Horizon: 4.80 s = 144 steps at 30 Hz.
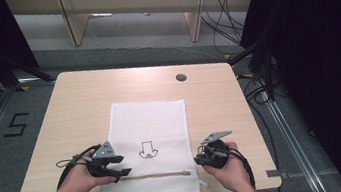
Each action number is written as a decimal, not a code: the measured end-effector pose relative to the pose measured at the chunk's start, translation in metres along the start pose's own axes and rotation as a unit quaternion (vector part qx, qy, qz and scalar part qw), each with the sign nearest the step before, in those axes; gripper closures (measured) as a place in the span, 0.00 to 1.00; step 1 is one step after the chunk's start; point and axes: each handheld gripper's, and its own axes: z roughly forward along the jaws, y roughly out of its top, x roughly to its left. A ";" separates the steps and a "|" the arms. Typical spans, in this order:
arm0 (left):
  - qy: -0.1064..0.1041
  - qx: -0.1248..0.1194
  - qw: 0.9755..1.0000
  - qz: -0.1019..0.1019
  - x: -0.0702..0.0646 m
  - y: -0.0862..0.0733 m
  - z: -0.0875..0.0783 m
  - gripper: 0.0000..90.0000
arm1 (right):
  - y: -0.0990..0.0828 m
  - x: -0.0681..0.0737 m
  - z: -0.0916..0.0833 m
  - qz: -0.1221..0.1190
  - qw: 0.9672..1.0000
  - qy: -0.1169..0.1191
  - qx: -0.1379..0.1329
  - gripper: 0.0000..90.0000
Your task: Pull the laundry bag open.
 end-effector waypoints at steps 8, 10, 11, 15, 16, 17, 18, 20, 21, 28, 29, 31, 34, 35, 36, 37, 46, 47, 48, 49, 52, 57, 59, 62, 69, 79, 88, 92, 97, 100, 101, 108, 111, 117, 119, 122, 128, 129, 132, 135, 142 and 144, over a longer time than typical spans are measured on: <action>0.003 0.002 1.000 0.008 -0.001 -0.003 -0.003 0.48 | 0.001 0.011 -0.005 0.012 0.998 0.001 0.054 1.00; 0.002 -0.006 1.000 -0.002 -0.003 -0.003 -0.003 0.48 | 0.002 0.011 -0.004 -0.002 0.999 0.006 0.047 1.00; 0.002 -0.007 1.000 -0.003 -0.002 -0.004 -0.003 0.48 | 0.003 0.017 -0.005 0.011 0.998 0.013 0.062 1.00; 0.013 -0.008 1.000 0.002 0.000 -0.002 -0.005 0.48 | 0.003 0.026 -0.003 0.013 0.997 0.022 0.079 1.00; 0.008 -0.013 1.000 -0.003 0.000 -0.002 -0.004 0.48 | 0.003 0.026 -0.003 0.013 0.997 0.022 0.079 1.00; 0.010 -0.011 1.000 0.005 0.002 -0.001 -0.004 0.48 | 0.003 0.025 -0.001 0.002 0.997 0.027 0.073 1.00; 0.012 -0.011 1.000 0.005 0.002 0.000 -0.003 0.48 | 0.002 0.025 0.000 0.001 0.996 0.028 0.079 1.00; 0.009 -0.012 1.000 -0.002 0.001 -0.001 -0.001 0.48 | 0.001 0.025 0.003 0.007 0.996 0.027 0.090 1.00; 0.009 -0.008 1.000 0.005 0.001 0.000 -0.002 0.48 | 0.001 0.025 0.006 0.019 0.994 0.025 0.104 1.00; 0.007 -0.010 1.000 0.014 0.001 0.000 -0.003 0.48 | 0.001 0.024 0.015 0.016 0.992 0.020 0.124 1.00; 0.008 -0.011 1.000 0.001 -0.001 0.000 -0.002 0.48 | 0.001 0.026 0.016 0.023 0.991 0.017 0.130 1.00; 0.006 -0.013 1.000 0.001 -0.001 0.000 -0.002 0.48 | 0.001 0.025 0.018 0.009 0.992 0.022 0.125 1.00; 0.005 -0.015 1.000 0.000 -0.003 0.000 -0.001 0.48 | 0.003 0.032 0.019 0.028 0.990 0.014 0.140 1.00; 0.004 -0.015 1.000 0.001 -0.003 0.000 0.000 0.48 | 0.004 0.030 0.019 0.013 0.990 0.010 0.142 1.00; 0.002 -0.015 1.000 0.000 -0.004 0.001 0.000 0.48 | 0.004 0.030 0.019 0.013 0.990 0.010 0.142 1.00; 0.004 -0.011 1.000 0.007 -0.003 0.001 0.000 0.48 | 0.004 0.030 0.020 0.011 0.990 0.010 0.141 1.00; -0.014 -0.019 1.000 0.004 -0.011 0.007 0.006 0.48 | 0.006 0.032 0.021 0.007 0.989 0.001 0.148 1.00; -0.019 -0.019 1.000 0.003 -0.012 0.008 0.007 0.48 | 0.007 0.033 0.021 0.002 0.989 -0.001 0.151 1.00; -0.020 -0.020 1.000 0.010 -0.013 0.009 0.007 0.47 | 0.007 0.035 0.021 0.005 0.988 -0.006 0.156 1.00; -0.019 -0.018 1.000 0.003 -0.015 0.009 0.008 0.47 | 0.007 0.036 0.022 0.003 0.988 -0.008 0.156 1.00; -0.025 -0.021 0.999 0.008 -0.017 0.012 0.009 0.47 | 0.008 0.035 0.022 -0.001 0.988 -0.008 0.155 1.00; -0.037 -0.026 0.999 0.000 -0.020 0.017 0.011 0.48 | 0.007 0.033 0.022 0.002 0.989 0.000 0.150 1.00; -0.042 -0.029 0.999 -0.005 -0.021 0.020 0.012 0.48 | 0.007 0.033 0.022 0.000 0.988 -0.004 0.151 1.00; -0.043 -0.029 0.999 0.004 -0.022 0.025 0.015 0.49 | 0.008 0.032 0.023 -0.012 0.989 -0.004 0.150 1.00; -0.055 -0.033 0.998 0.025 -0.028 0.036 0.020 0.51 | 0.007 0.034 0.022 0.004 0.988 -0.005 0.152 1.00; -0.069 -0.024 0.996 0.048 -0.041 0.049 0.035 0.51 | 0.007 0.032 0.023 0.009 0.988 -0.003 0.153 1.00; -0.088 -0.019 0.994 0.060 -0.055 0.062 0.051 0.53 | 0.007 0.032 0.023 0.010 0.988 -0.005 0.155 1.00; -0.095 -0.015 0.993 0.067 -0.060 0.067 0.059 0.55 | 0.008 0.032 0.022 0.013 0.988 0.001 0.153 1.00; -0.106 -0.010 0.991 0.082 -0.067 0.072 0.068 0.59 | 0.007 0.031 0.023 0.007 0.989 0.000 0.150 1.00; -0.109 -0.008 0.990 0.090 -0.070 0.074 0.074 0.66 | 0.007 0.030 0.023 0.004 0.989 0.002 0.148 1.00; -0.111 -0.006 0.990 0.090 -0.072 0.075 0.076 0.67 | 0.007 0.030 0.022 0.011 0.989 0.005 0.148 1.00; -0.121 0.001 0.986 0.114 -0.081 0.083 0.089 0.75 | 0.006 0.030 0.022 0.021 0.988 0.002 0.152 1.00; -0.125 0.002 0.985 0.115 -0.084 0.085 0.092 0.76 | 0.007 0.030 0.022 0.014 0.989 0.005 0.147 1.00; -0.129 0.015 0.984 0.121 -0.090 0.084 0.103 0.78 | 0.006 0.029 0.023 0.012 0.989 0.005 0.146 1.00; -0.130 0.016 0.984 0.119 -0.091 0.085 0.106 0.78 | 0.007 0.030 0.022 0.014 0.989 0.005 0.147 1.00; -0.132 0.017 0.984 0.120 -0.092 0.085 0.110 0.78 | 0.007 0.031 0.022 0.027 0.988 0.007 0.152 1.00; -0.133 0.020 0.984 0.117 -0.094 0.085 0.113 0.78 | 0.006 0.030 0.022 0.027 0.987 0.002 0.156 1.00; -0.134 0.018 0.983 0.122 -0.093 0.086 0.114 0.78 | 0.007 0.029 0.022 0.025 0.987 0.005 0.156 1.00; -0.135 0.022 0.983 0.122 -0.094 0.086 0.117 0.81 | 0.007 0.029 0.022 0.024 0.988 0.006 0.155 1.00; -0.131 0.024 0.982 0.136 -0.094 0.087 0.117 0.84 | 0.007 0.029 0.021 0.029 0.987 0.006 0.156 1.00; -0.125 0.030 0.983 0.133 -0.094 0.089 0.116 0.90 | 0.007 0.029 0.021 0.028 0.988 0.012 0.154 1.00; -0.126 0.030 0.982 0.136 -0.094 0.090 0.116 0.90 | 0.007 0.028 0.021 0.025 0.988 0.011 0.154 1.00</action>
